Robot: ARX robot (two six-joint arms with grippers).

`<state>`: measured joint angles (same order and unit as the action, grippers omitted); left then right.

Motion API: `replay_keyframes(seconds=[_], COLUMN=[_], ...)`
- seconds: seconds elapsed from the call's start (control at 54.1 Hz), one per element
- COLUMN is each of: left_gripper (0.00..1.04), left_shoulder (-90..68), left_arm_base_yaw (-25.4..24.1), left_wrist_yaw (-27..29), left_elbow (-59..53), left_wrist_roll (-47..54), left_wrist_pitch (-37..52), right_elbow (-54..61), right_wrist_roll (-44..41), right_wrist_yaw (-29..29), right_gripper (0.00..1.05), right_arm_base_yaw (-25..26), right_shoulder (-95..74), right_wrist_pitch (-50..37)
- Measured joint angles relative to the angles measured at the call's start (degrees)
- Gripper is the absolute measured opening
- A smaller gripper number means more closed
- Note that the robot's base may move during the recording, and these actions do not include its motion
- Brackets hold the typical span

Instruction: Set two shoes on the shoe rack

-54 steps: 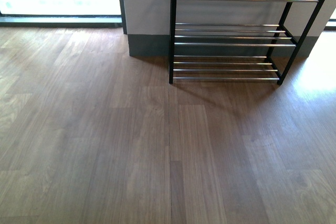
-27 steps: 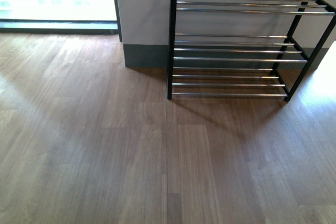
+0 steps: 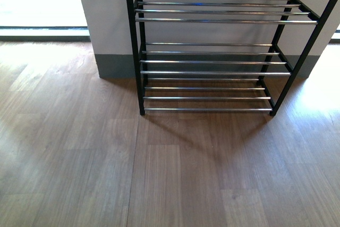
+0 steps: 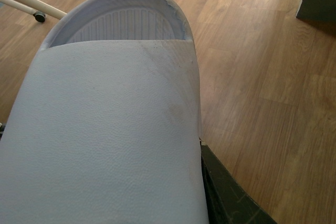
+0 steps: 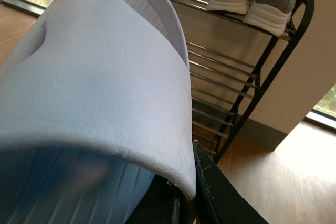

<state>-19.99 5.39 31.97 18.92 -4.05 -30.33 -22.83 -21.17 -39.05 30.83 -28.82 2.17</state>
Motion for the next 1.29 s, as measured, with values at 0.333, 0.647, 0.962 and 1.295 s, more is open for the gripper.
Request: replay_keyframes(seconds=[0.333,0.647,0.962,1.295], left_gripper=[0.02,0.02,0.02,0.02], left_shoulder=[0.00,0.00,0.00,0.02], left_arm_base_yaw=[-0.02,-0.02,-0.02,-0.02], left_wrist_yaw=[0.17,0.17,0.20,0.22], left_elbow=[-0.13,-0.11,-0.11,-0.11], left_wrist_roll=[0.00,0.00,0.00,0.00], left_wrist_pitch=[0.00,0.00,0.00,0.00], right_elbow=[0.11,0.09,0.07,0.02], right_wrist_roll=[0.02,0.02,0.04,0.04], right_wrist_yaw=[-0.17,-0.17,-0.20,-0.20], right_gripper=[0.02,0.02,0.02,0.02], right_arm_base_yaw=[-0.04,-0.04,-0.04,-0.04], right_shoulder=[0.04,0.04,0.04,0.15], right_wrist_pitch=[0.09,0.09,0.09,0.09])
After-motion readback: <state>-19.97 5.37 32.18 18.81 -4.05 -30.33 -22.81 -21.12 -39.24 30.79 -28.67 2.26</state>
